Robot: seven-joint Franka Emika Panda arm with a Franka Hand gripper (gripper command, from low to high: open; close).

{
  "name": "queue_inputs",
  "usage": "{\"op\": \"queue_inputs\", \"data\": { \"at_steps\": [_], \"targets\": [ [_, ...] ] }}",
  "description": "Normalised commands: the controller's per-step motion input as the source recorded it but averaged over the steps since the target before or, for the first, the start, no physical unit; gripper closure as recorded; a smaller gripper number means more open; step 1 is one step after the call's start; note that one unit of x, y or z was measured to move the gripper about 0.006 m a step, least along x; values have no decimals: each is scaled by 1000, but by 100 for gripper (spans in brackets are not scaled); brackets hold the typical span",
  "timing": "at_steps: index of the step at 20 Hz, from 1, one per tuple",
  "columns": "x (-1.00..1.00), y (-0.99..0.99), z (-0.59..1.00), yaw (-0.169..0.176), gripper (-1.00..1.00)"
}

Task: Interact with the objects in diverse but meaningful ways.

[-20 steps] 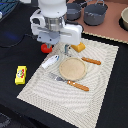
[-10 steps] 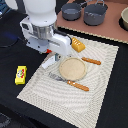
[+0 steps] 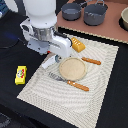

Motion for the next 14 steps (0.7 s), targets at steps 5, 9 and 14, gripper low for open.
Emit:
{"op": "queue_inputs", "data": {
  "at_steps": [5, 9, 14],
  "targets": [
    [-108, -60, -340, -26, -100],
    [-68, -51, -329, -16, -100],
    [-7, -41, -192, -13, 100]
  ]
}}
